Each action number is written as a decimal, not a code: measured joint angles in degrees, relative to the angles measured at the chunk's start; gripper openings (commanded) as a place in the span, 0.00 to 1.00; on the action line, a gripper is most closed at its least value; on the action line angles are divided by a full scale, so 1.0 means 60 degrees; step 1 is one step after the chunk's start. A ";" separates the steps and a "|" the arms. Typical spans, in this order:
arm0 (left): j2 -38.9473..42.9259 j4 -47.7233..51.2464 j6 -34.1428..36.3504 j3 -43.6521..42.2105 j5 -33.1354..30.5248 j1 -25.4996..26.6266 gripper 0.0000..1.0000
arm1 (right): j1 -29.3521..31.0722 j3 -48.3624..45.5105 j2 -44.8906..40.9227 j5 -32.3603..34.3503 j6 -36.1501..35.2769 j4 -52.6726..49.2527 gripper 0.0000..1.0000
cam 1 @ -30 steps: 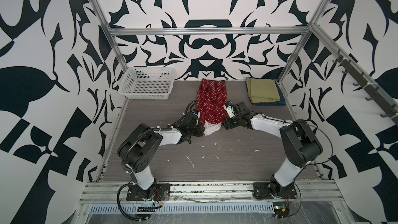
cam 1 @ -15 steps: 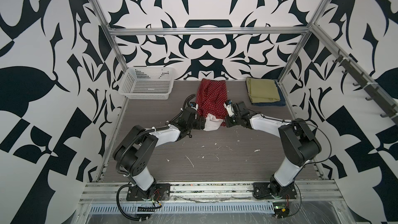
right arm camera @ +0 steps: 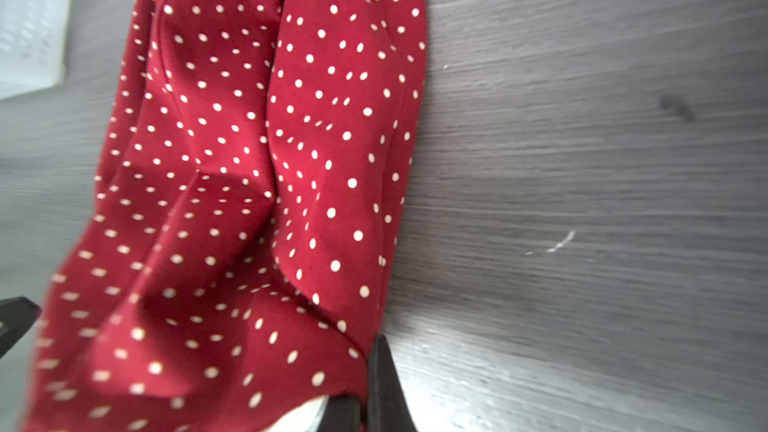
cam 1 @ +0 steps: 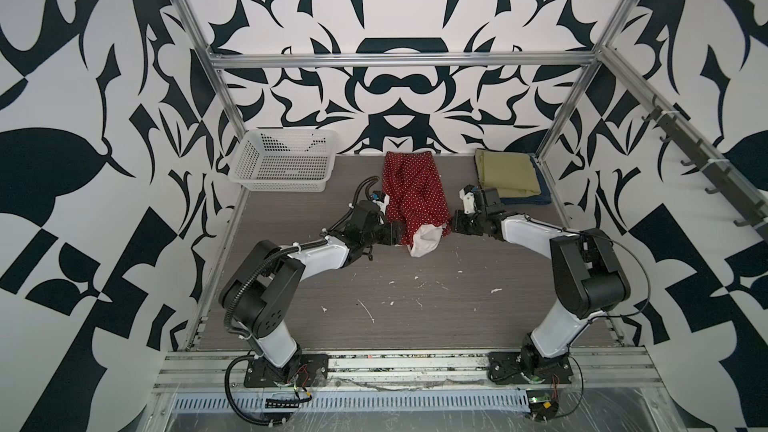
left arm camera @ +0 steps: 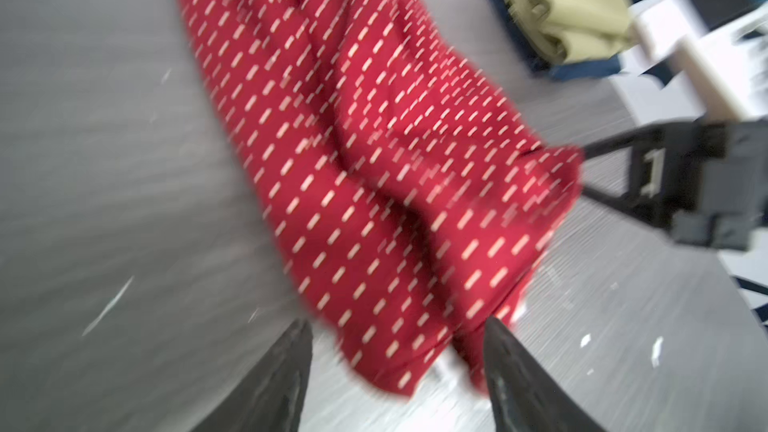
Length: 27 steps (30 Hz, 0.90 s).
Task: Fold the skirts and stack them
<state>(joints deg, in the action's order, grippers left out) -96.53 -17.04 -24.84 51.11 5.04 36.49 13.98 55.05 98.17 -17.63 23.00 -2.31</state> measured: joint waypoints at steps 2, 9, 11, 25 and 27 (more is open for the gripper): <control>-0.0233 -0.0102 0.0062 0.0328 0.0131 0.0120 0.73 | 0.0004 0.0000 0.0000 -0.0164 0.0182 0.0000 0.00; -0.0790 -0.0401 0.0299 0.0503 0.0426 0.0681 0.78 | 0.0007 0.0000 0.0000 -0.0521 0.0521 0.0018 0.00; -0.0892 -0.0397 0.0364 0.0499 0.0408 0.0801 0.77 | 0.0007 0.0000 0.0000 -0.0586 0.0612 0.0040 0.00; -0.0987 -0.0393 0.0860 0.0062 -0.1694 0.0922 0.00 | 0.0007 0.0022 -0.0525 -0.0732 0.0627 -0.0291 0.00; -0.0838 -0.0313 0.0976 0.0062 -0.1869 0.0929 0.00 | 0.0033 0.0109 -0.0710 -0.0729 0.0576 -0.0583 0.00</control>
<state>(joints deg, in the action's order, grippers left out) -101.56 -18.92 -18.98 51.48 -6.17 42.06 14.17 55.70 93.91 -22.00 26.46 -5.80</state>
